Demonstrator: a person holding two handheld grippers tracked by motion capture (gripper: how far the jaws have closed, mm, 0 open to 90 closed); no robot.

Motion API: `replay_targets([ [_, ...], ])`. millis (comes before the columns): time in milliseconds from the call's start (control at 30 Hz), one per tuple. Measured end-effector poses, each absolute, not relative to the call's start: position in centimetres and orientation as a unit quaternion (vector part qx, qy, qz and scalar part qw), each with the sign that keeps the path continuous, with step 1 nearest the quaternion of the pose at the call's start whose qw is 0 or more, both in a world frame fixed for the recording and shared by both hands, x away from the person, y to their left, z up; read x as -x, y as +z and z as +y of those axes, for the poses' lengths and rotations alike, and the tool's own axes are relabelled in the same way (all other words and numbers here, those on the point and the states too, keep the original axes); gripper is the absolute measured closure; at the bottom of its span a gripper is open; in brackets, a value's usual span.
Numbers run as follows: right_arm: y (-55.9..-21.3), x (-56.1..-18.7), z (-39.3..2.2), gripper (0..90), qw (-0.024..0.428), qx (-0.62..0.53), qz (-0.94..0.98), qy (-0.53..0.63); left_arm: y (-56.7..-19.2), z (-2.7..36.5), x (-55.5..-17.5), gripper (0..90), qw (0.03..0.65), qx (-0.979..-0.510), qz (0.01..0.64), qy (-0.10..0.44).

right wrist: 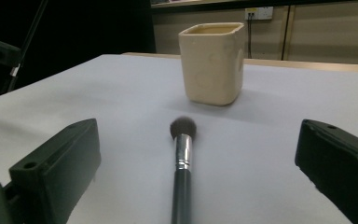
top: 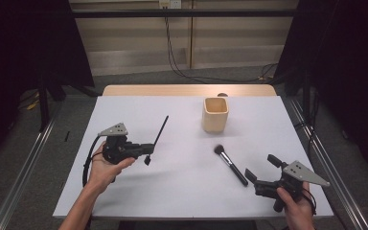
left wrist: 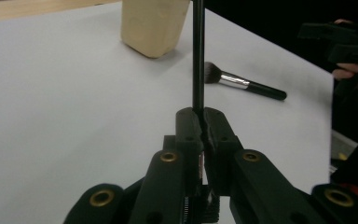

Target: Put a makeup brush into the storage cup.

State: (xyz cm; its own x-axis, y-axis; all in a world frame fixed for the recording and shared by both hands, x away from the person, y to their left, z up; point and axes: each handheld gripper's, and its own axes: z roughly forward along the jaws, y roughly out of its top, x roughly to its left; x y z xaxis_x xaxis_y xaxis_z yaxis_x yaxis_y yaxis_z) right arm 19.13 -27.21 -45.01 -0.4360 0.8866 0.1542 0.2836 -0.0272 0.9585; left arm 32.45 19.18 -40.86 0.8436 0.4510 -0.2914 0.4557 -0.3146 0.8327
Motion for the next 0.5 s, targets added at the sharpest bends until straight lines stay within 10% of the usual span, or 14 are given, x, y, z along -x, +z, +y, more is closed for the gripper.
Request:
replay_targets([
  [500, -44.3, -20.4, -25.2, 1.0, 0.254, -0.412, 0.677, 0.554, -41.5, 18.4, -28.8, 85.7, 0.499, -0.829, 0.250, -0.014],
])
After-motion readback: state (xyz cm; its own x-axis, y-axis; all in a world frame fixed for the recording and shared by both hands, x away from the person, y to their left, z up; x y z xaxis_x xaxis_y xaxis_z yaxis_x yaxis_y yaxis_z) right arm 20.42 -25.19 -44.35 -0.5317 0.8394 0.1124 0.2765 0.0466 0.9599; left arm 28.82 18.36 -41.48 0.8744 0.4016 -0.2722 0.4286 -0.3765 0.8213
